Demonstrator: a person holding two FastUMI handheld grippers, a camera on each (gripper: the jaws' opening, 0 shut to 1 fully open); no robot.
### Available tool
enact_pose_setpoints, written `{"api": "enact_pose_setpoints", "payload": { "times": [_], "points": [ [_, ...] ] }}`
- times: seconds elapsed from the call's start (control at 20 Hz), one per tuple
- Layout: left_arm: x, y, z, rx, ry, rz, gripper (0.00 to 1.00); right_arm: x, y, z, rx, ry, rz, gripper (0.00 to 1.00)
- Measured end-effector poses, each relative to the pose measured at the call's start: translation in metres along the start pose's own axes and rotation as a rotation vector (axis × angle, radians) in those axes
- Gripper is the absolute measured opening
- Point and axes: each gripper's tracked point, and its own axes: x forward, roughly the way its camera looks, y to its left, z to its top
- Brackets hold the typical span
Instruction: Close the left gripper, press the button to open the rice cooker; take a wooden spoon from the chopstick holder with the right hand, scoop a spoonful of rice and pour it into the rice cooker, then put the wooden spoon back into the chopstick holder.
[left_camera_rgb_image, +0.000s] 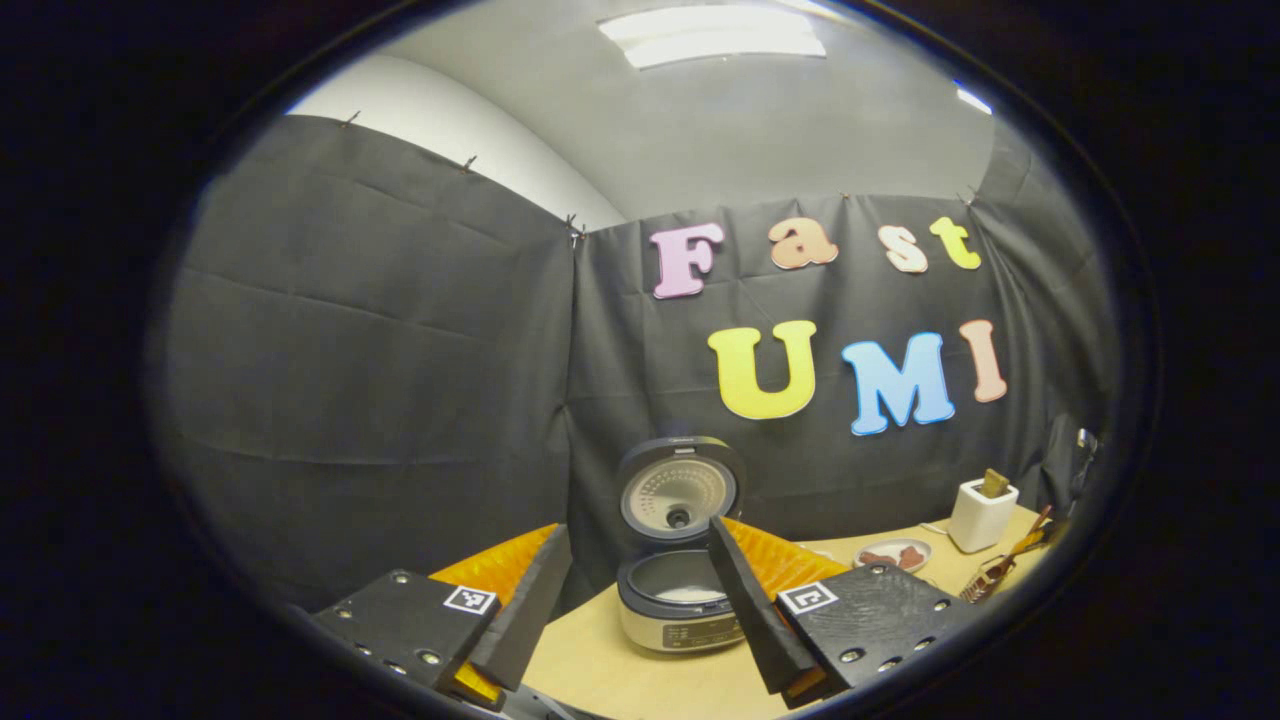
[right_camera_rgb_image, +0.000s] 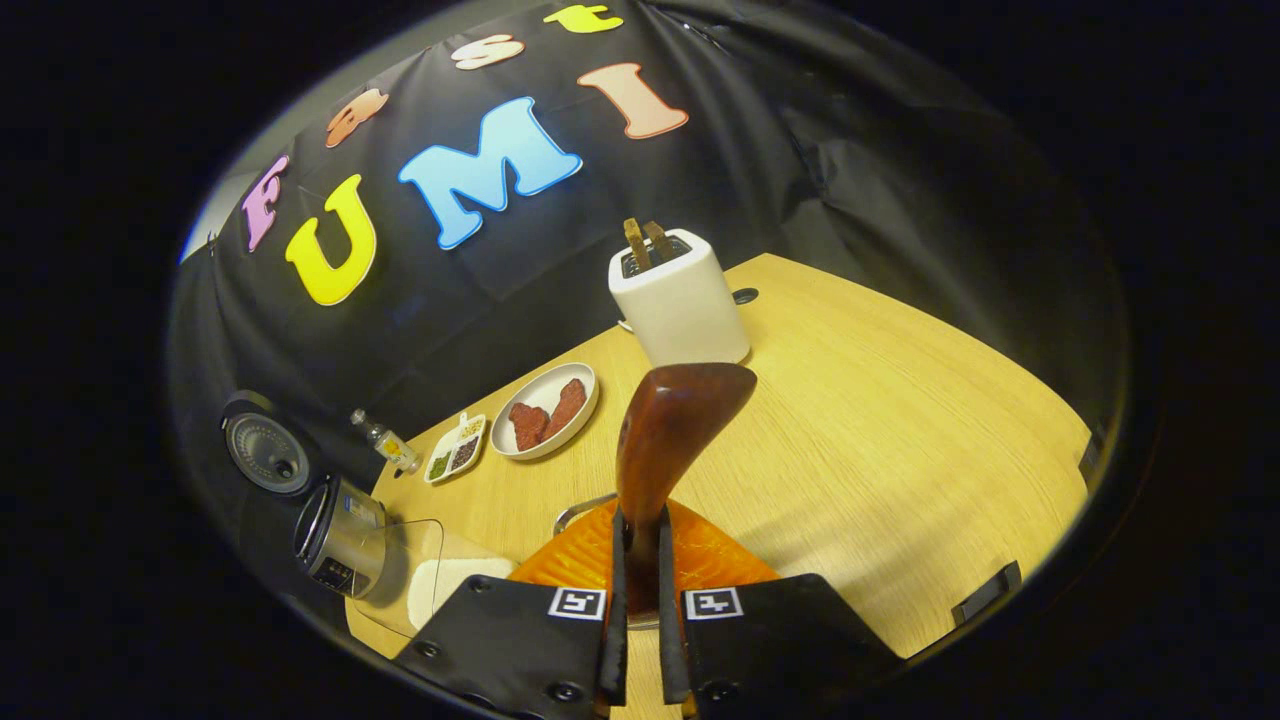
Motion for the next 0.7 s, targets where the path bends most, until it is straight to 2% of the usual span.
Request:
{"api": "enact_pose_setpoints", "payload": {
  "times": [0.3,0.35,0.7],
  "points": [
    [0.008,0.002,0.002,-0.013,-0.014,-0.019,0.85,-0.019,0.027,0.035,-0.104,-0.110,-0.001,0.05],
    [0.010,0.001,0.001,-0.019,-0.013,-0.024,0.85,-0.023,0.033,0.042,-0.116,-0.132,0.005,0.09],
    [0.026,0.003,-0.010,-0.047,-0.005,-0.053,0.85,-0.049,0.096,0.070,-0.150,-0.218,0.090,0.09]
  ]
}}
